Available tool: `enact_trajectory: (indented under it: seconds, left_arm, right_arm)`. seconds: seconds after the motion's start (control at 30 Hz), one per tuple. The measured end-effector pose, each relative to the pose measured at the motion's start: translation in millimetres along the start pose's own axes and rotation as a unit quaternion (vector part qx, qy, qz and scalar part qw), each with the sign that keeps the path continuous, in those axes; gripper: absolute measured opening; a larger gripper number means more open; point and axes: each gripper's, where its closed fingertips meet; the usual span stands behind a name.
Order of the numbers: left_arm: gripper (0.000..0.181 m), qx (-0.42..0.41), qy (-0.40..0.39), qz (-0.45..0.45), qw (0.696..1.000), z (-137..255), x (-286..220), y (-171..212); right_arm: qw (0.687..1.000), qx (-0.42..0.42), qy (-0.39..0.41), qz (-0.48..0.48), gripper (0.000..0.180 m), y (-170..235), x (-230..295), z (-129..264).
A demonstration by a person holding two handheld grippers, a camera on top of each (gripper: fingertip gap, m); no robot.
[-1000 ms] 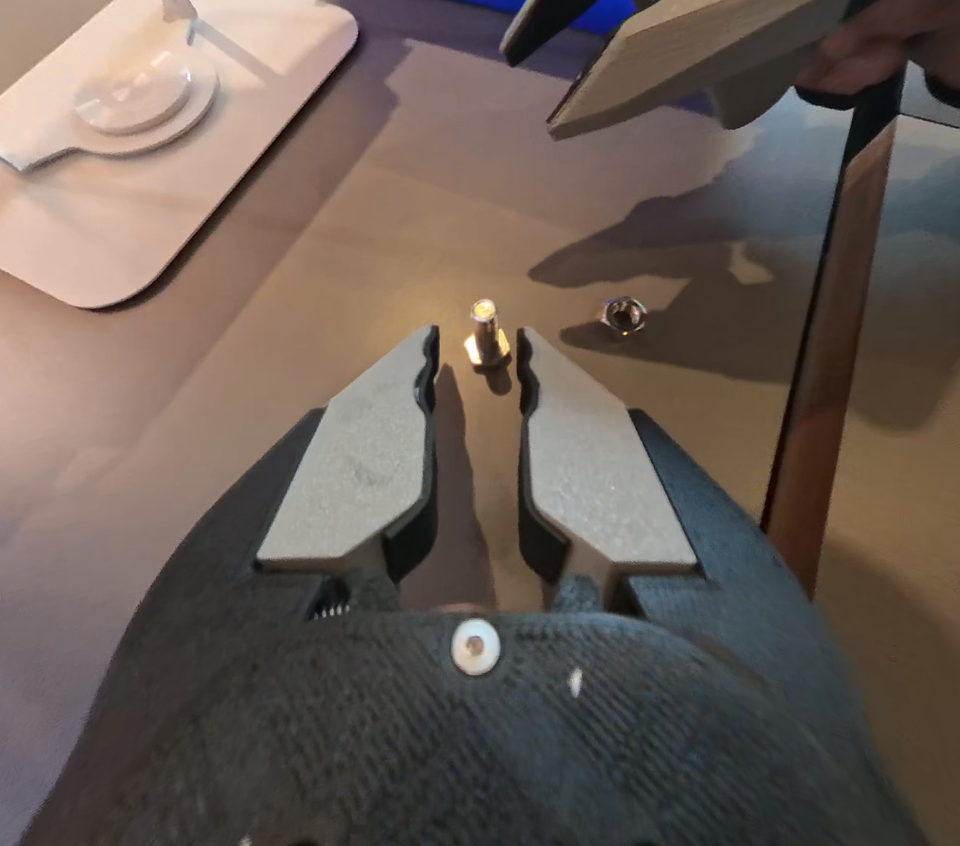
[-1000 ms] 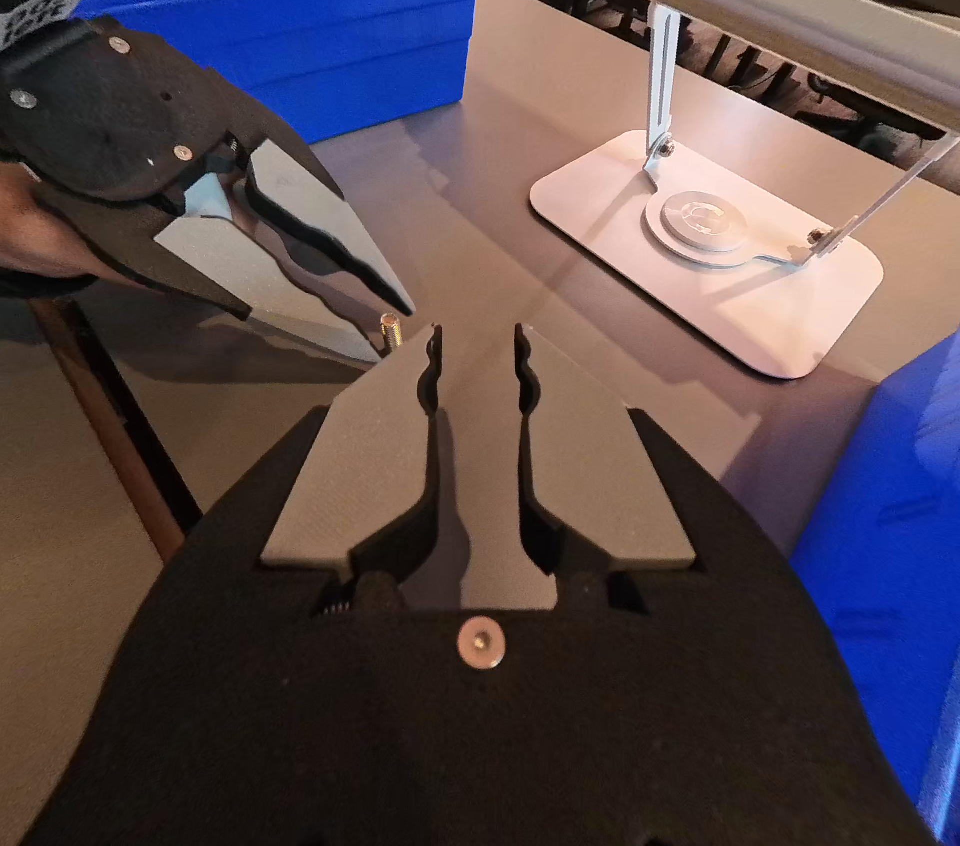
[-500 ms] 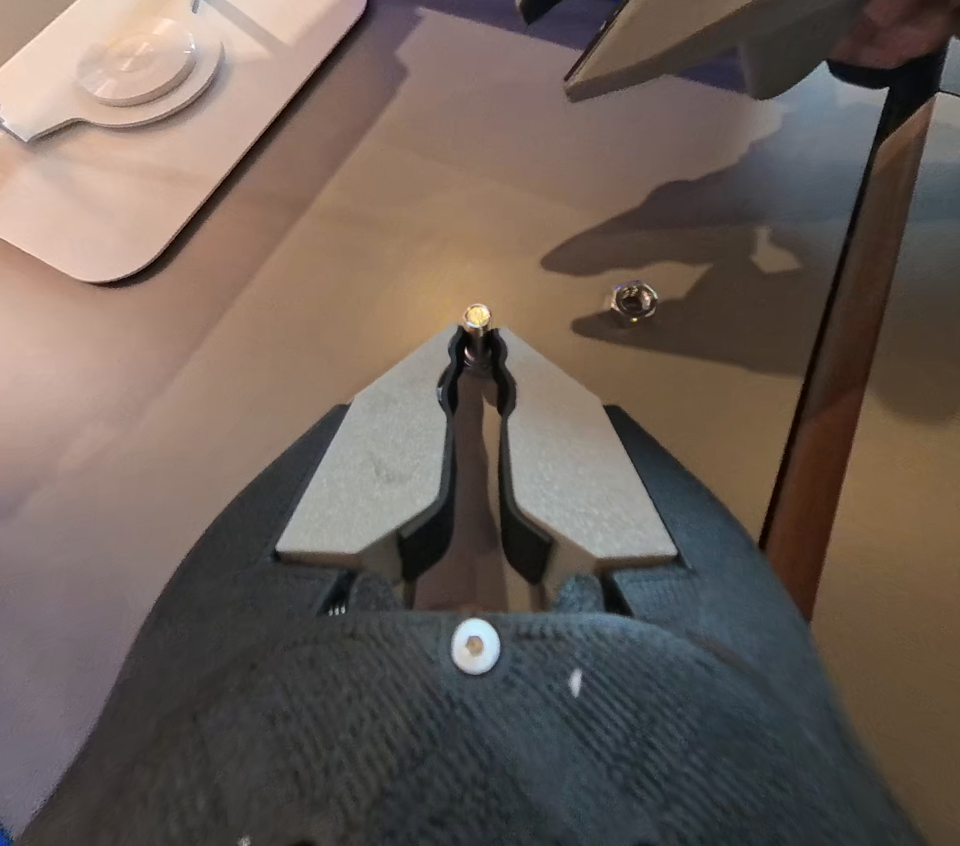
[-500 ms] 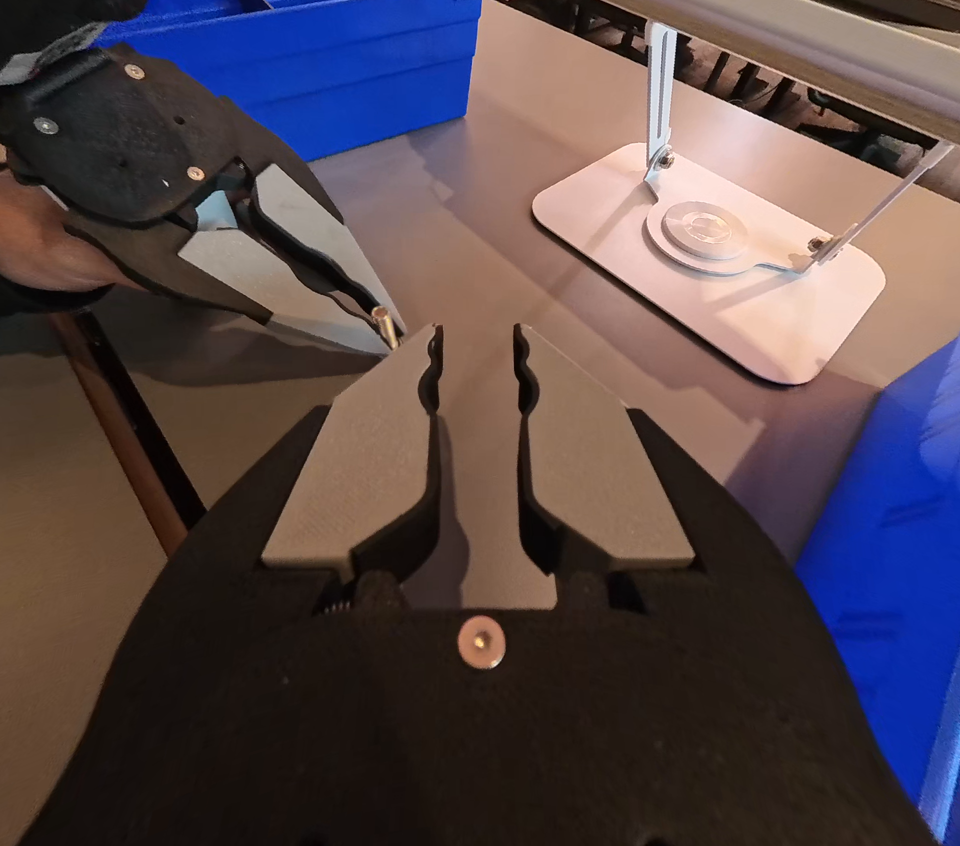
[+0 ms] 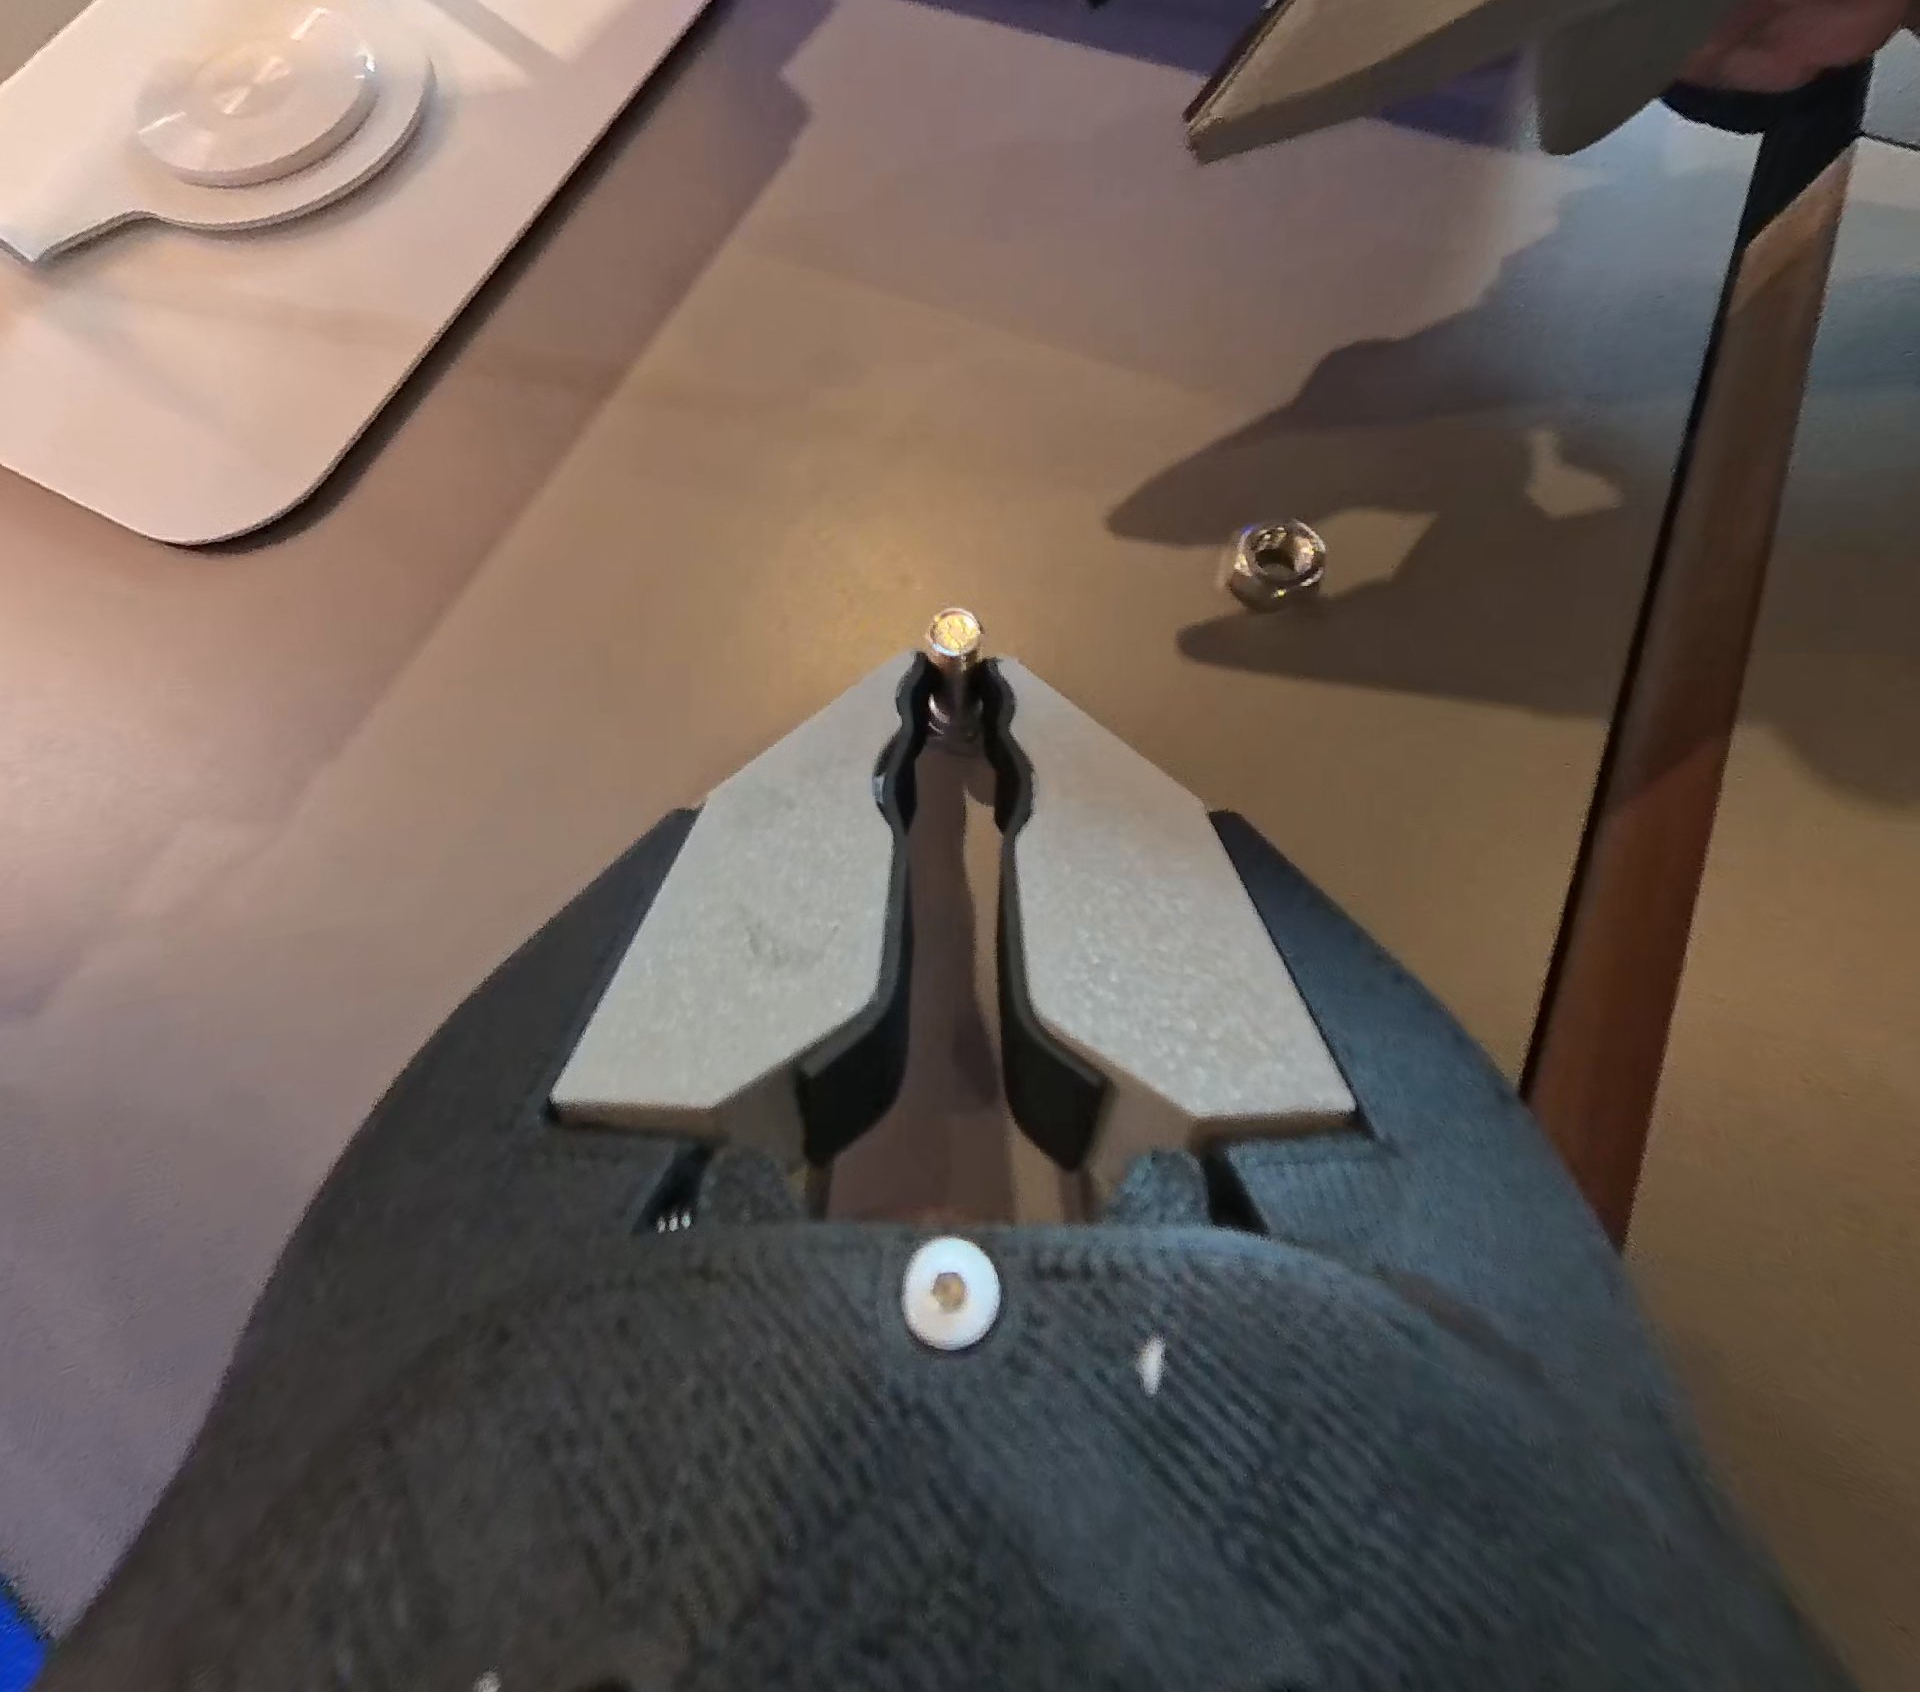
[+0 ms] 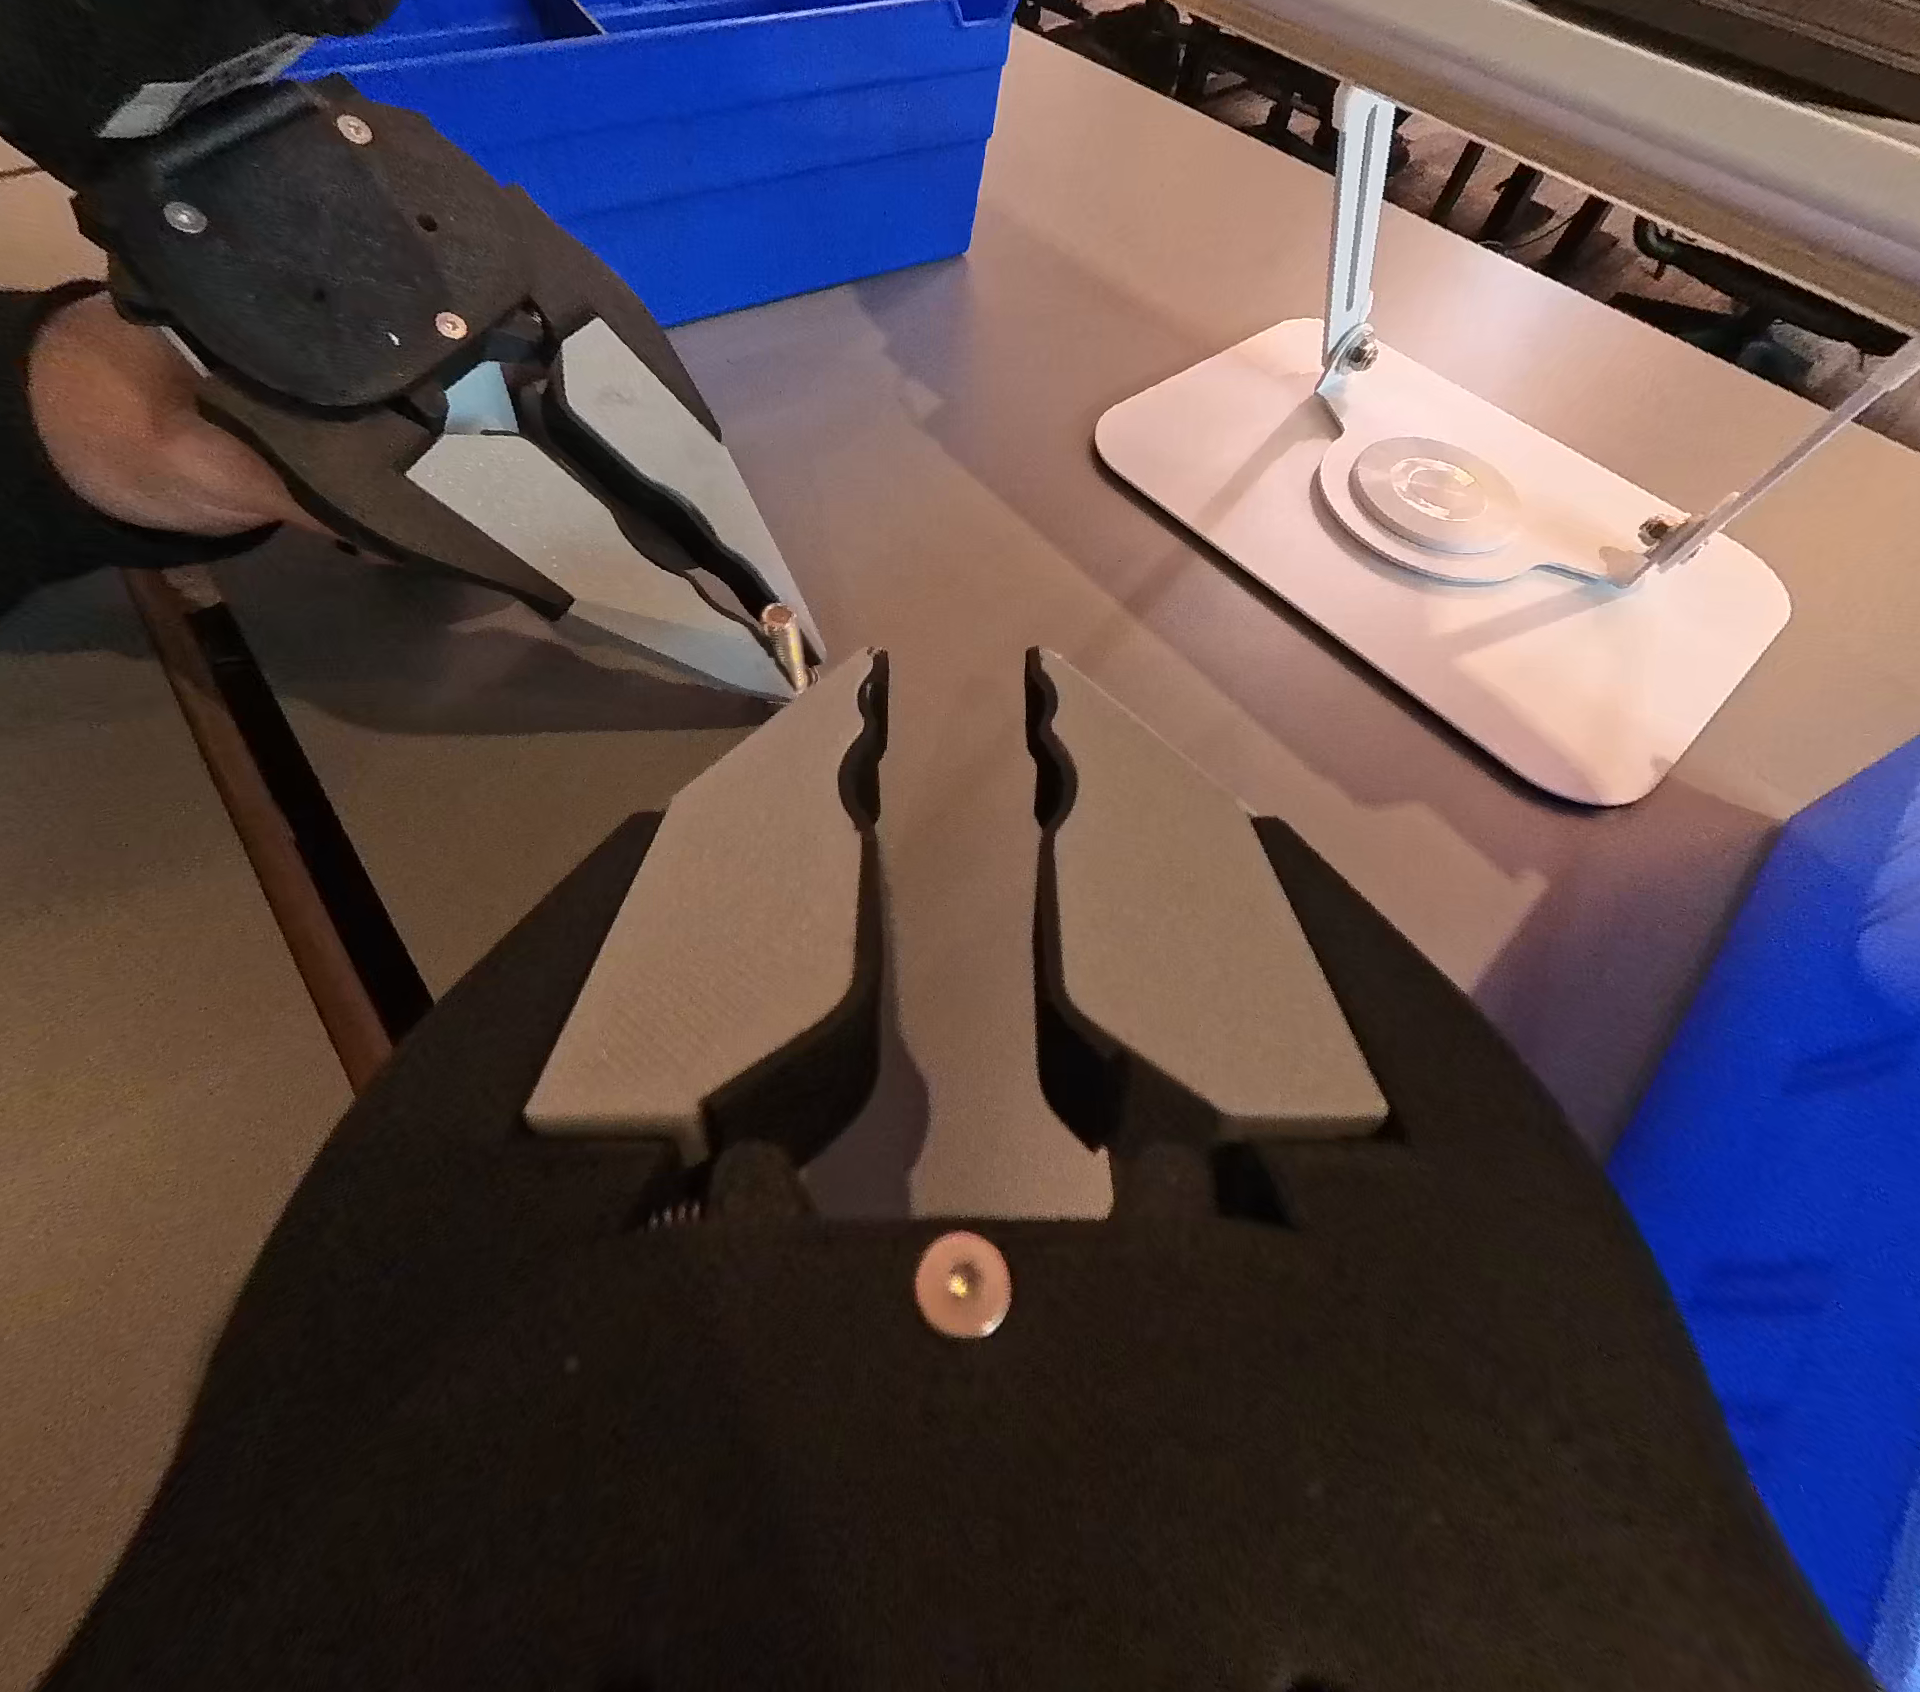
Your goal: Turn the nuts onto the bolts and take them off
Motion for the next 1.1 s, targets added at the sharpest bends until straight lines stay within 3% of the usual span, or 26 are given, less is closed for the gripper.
enact_trajectory:
  seconds: [0.67,0.83,1.1]
  left_arm:
    - [0.018,0.01,0.02,0.016,1.0,-1.8,-3.2,3.4]
    - [0.007,0.007,0.003,0.016,1.0,-0.7,1.7,2.6]
    - [0.007,0.005,0.01,0.01,1.0,1.1,0.4,1.9]
  right_arm:
    - [1.0,-0.006,-0.001,-0.001,0.023,-2.9,1.0,1.0]
    - [1.0,-0.005,-0.001,0.001,0.023,-2.6,1.4,0.8]
    - [1.0,-0.001,-0.017,0.0,0.023,-1.8,7.7,0.3]
Point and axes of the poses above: each gripper's, where its closed fingertips meet, z back along the fingers, y out of its underside, x = y × z across the jaws, and after that the axes turned 15 degrees about -x, right-handed
